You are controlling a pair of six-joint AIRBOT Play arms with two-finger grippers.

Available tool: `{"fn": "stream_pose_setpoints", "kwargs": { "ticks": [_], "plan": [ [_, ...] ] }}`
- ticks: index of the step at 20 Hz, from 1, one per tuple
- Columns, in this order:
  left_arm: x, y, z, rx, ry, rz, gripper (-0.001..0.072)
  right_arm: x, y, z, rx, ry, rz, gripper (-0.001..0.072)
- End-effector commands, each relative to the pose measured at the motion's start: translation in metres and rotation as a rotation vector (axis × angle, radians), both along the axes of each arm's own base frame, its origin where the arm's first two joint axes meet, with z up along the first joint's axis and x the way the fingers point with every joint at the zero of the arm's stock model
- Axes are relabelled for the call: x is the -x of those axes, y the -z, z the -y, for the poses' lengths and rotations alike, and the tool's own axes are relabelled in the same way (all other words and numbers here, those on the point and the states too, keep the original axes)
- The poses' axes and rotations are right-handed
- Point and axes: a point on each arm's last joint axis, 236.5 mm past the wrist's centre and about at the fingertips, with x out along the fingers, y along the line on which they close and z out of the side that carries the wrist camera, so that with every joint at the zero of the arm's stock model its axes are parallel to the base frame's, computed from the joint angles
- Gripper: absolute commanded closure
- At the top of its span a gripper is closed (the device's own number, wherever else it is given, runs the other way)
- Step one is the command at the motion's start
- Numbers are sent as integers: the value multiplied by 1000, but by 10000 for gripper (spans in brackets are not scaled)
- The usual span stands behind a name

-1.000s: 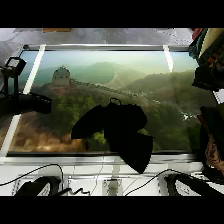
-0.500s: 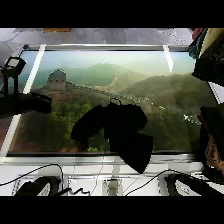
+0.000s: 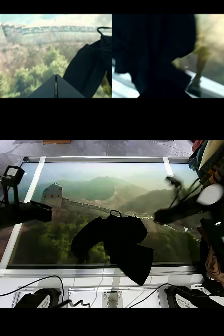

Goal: Fold the clothes and pants, and hang the long-sleeved shirts on hangers.

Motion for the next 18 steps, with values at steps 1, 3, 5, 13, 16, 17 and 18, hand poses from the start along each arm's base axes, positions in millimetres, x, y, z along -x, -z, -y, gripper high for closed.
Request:
{"fn": "stream_pose_setpoints", "kwargs": {
  "ticks": [1,3,5,13,16,17,18],
  "plan": [
    [-8,17,0,-2,-1,-44,488,36,77,-38,-24,-78,-81,653],
    [-14,33,1,-4,0,-91,261,41,104,-45,-17,-71,-67,516],
    [-17,49,2,-5,4,-144,261,30,115,-42,-20,-18,-26,678],
    [0,74,7,16,12,-286,261,11,123,52,18,22,1,696],
    [0,71,16,58,23,-286,261,26,99,-3,-382,8,-13,696],
    [1,70,19,75,28,-287,261,27,92,-22,-491,35,-14,694],
    [1,68,23,93,34,-287,261,29,90,-35,-561,71,-25,637]
  ]
}}
